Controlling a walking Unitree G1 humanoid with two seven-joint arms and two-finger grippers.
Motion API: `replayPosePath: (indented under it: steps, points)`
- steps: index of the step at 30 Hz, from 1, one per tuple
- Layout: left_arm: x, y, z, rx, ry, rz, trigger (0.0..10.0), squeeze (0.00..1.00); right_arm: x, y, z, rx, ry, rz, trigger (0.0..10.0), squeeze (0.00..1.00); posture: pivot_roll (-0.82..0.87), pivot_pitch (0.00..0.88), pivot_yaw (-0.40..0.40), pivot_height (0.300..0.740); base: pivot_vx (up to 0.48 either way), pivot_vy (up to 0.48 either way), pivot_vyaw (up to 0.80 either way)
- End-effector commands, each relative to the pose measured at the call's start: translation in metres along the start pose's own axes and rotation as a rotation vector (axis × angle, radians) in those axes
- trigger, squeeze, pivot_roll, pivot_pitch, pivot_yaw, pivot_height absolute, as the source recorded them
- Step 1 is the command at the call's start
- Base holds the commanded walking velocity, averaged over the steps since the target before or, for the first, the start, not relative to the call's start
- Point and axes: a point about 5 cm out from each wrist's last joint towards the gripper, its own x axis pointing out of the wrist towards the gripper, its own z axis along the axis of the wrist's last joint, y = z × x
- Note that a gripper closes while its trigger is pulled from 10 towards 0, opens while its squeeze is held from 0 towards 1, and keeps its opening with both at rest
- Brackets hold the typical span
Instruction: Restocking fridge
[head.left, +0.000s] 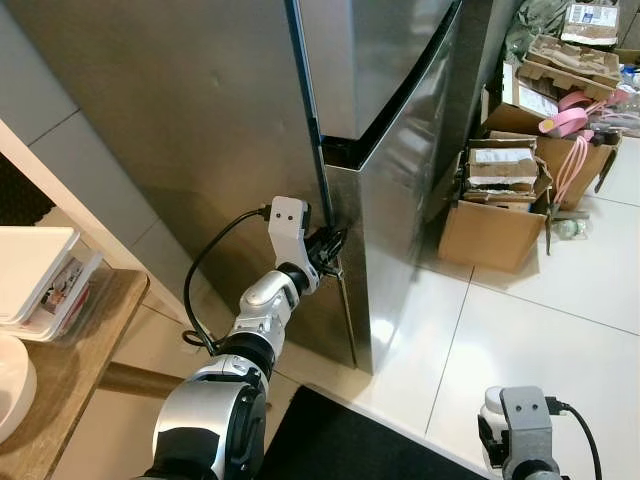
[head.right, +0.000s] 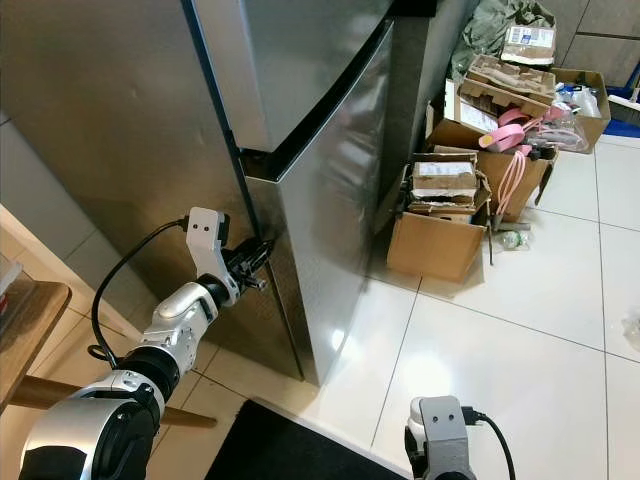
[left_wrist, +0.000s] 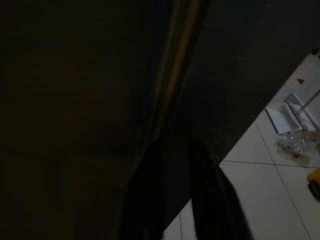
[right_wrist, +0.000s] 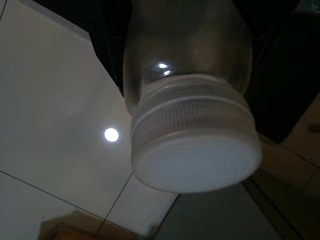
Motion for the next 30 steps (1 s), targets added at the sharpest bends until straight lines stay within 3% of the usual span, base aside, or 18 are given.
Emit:
replayPosePath:
  steps: [1,13,24,26,27,30]
  points:
    - [-0.008,0.009,-0.008,0.012,0.04,0.024,0.0,0.0,-0.005,0.0,-0.011,0.005,0.042,0.001,10.0,0.0,-0.09,0.298,0.127,0.74,0.0,0.0,0.0]
    - [-0.007,0.011,-0.004,-0.002,0.028,0.054,0.0,0.0,-0.005,0.0,-0.011,0.005,0.041,-0.003,10.0,0.0,-0.1,0.294,0.129,0.74,0.0,0.0,0.0]
    - [0.007,-0.013,-0.005,-0.033,0.019,0.004,0.0,0.0,-0.004,0.0,-0.009,0.005,0.032,-0.005,10.0,0.0,-0.1,0.288,0.133,0.74,0.0,0.0,0.0]
    - [0.009,-0.015,-0.005,-0.021,0.024,0.001,0.5,0.0,-0.004,0.0,-0.009,0.005,0.032,-0.005,10.0,0.0,-0.1,0.286,0.133,0.74,0.0,0.0,0.0]
    - [0.011,-0.018,-0.006,0.014,0.036,0.013,10.0,0.0,-0.004,0.0,-0.009,0.005,0.032,-0.005,10.0,0.0,-0.1,0.285,0.134,0.74,0.0,0.0,0.0]
    - [0.012,-0.018,-0.005,0.043,0.045,0.04,10.0,0.0,-0.005,0.0,-0.01,0.005,0.032,-0.005,10.0,0.0,-0.1,0.284,0.135,0.74,0.0,0.0,0.0]
